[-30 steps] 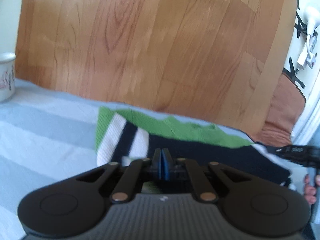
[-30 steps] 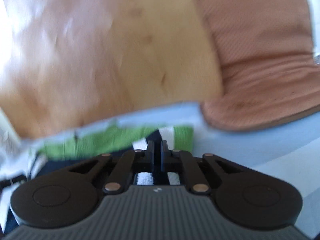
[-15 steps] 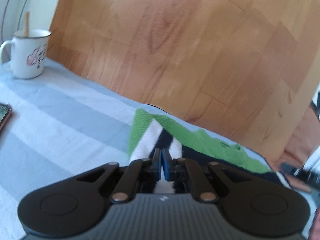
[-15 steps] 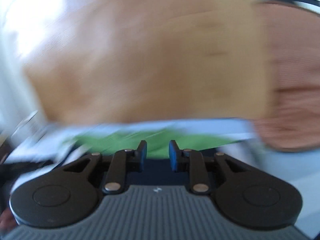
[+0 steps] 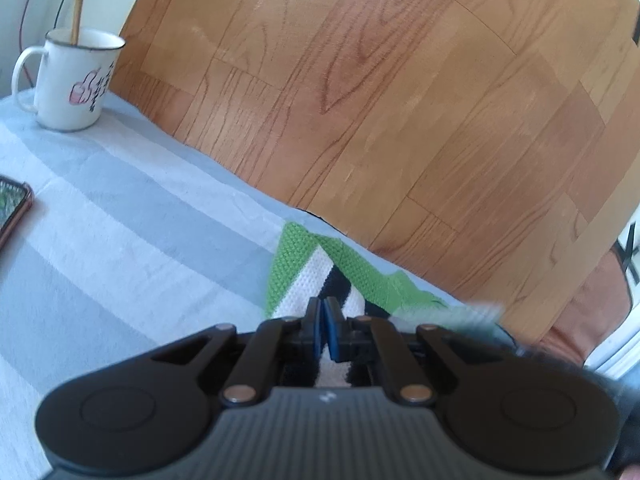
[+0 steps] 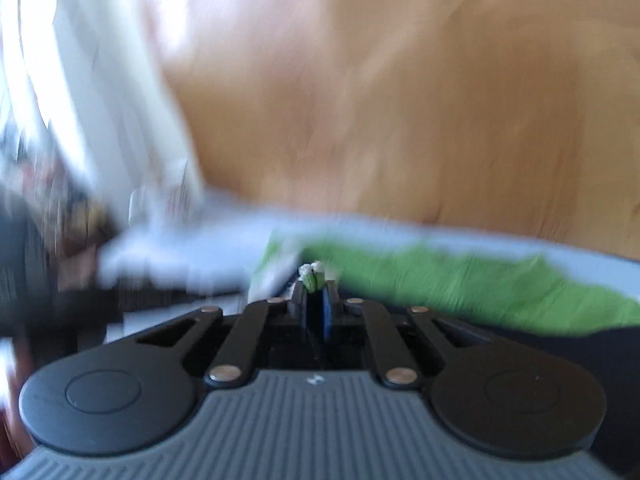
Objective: Fold small clothes
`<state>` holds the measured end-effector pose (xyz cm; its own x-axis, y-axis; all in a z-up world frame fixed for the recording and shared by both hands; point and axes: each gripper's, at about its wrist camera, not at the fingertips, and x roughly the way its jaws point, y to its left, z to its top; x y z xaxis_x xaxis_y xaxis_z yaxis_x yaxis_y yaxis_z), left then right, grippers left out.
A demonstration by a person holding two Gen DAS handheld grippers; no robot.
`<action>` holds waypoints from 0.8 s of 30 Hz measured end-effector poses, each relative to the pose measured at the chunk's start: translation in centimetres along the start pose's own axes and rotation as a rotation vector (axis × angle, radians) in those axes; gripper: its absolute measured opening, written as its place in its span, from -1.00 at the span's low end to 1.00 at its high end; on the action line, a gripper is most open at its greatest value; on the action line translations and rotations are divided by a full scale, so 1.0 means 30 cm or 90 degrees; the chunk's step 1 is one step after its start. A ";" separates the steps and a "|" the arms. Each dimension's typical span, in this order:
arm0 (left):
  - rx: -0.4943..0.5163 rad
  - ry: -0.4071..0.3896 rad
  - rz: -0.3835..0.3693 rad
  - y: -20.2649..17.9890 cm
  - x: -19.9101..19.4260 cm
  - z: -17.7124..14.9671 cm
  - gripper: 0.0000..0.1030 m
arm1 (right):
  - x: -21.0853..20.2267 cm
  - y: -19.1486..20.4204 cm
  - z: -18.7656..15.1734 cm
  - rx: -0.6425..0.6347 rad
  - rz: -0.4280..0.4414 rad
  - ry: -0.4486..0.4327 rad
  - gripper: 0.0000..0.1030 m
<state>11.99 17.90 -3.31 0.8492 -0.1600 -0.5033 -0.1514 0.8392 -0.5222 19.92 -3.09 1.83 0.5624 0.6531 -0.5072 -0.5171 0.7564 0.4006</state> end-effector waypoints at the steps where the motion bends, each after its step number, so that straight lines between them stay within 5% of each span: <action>1: -0.006 -0.004 0.001 0.002 -0.006 0.000 -0.94 | -0.014 -0.012 0.017 0.023 0.000 -0.041 -0.80; 4: -0.009 -0.024 0.018 0.011 -0.022 0.005 -0.94 | 0.021 0.008 0.006 0.019 0.006 -0.071 -0.75; 8: -0.008 -0.015 0.016 0.011 -0.018 0.003 -0.94 | 0.197 0.041 -0.121 -0.035 0.022 0.124 -0.53; 9: -0.002 -0.013 0.016 0.007 -0.018 0.001 -0.94 | 0.163 0.041 -0.136 -0.036 0.026 0.083 -0.31; 10: 0.003 -0.013 0.014 0.001 -0.018 -0.001 -0.94 | 0.145 0.031 -0.132 -0.016 0.040 0.100 -0.20; 13: 0.028 -0.017 0.011 -0.024 -0.019 -0.009 -0.94 | 0.037 -0.030 -0.103 0.054 0.056 0.062 -0.16; 21: 0.170 -0.009 -0.030 -0.136 -0.016 -0.078 -0.93 | -0.345 -0.331 -0.170 0.179 -0.115 -0.043 -0.17; 24: 0.232 0.021 0.006 -0.171 0.024 -0.111 -0.85 | -0.435 -0.405 -0.237 0.188 -0.230 -0.008 -0.28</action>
<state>11.69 11.76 -3.27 0.8309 -0.1634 -0.5319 0.0367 0.9699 -0.2406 14.28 -21.08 -1.84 0.6818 0.3447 -0.6452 -0.0816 0.9124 0.4012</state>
